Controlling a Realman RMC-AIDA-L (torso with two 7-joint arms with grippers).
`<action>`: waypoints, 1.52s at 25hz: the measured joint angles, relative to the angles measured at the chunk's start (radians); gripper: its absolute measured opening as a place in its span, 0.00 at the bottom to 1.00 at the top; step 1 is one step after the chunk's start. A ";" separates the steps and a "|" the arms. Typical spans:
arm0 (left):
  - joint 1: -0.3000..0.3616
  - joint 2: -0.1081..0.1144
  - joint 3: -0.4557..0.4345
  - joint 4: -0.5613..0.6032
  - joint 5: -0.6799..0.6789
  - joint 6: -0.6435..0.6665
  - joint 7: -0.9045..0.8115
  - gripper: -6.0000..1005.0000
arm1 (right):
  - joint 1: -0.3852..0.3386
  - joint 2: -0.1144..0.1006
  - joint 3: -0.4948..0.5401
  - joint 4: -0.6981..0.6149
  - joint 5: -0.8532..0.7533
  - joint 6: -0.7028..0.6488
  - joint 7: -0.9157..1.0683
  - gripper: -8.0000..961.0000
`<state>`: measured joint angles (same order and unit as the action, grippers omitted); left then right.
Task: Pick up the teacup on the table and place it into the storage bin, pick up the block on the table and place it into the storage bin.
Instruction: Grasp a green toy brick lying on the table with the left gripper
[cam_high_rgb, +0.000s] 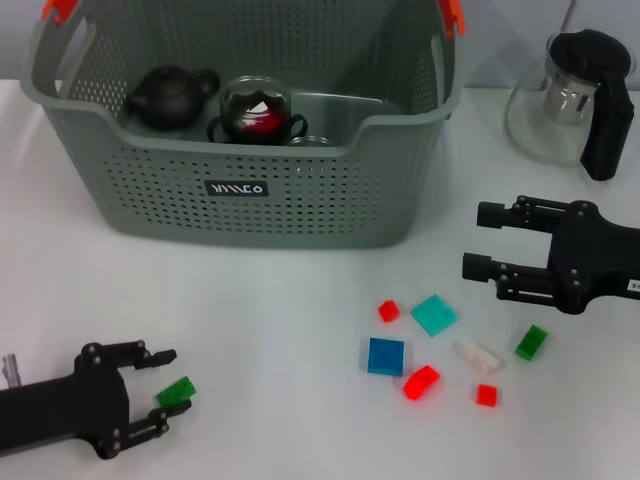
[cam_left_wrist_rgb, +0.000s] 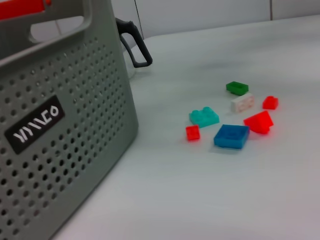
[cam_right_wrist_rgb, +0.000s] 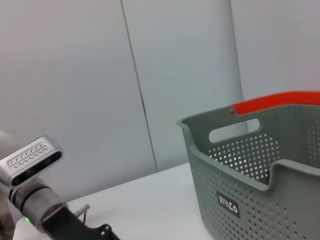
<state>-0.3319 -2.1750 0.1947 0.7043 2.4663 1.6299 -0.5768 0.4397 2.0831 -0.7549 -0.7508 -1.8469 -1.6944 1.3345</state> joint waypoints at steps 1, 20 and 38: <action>0.003 -0.001 0.000 0.000 0.003 0.002 0.000 0.53 | 0.000 0.000 0.002 0.000 0.000 0.000 0.000 0.77; 0.021 -0.003 -0.006 -0.007 0.002 -0.031 -0.005 0.51 | 0.005 0.000 0.003 0.001 -0.002 0.000 0.000 0.77; 0.025 -0.002 -0.007 -0.029 0.006 -0.042 -0.012 0.45 | 0.002 -0.002 0.003 0.003 -0.006 -0.001 0.002 0.77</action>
<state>-0.3067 -2.1766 0.1872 0.6748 2.4718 1.5882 -0.5886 0.4416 2.0815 -0.7516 -0.7481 -1.8531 -1.6950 1.3361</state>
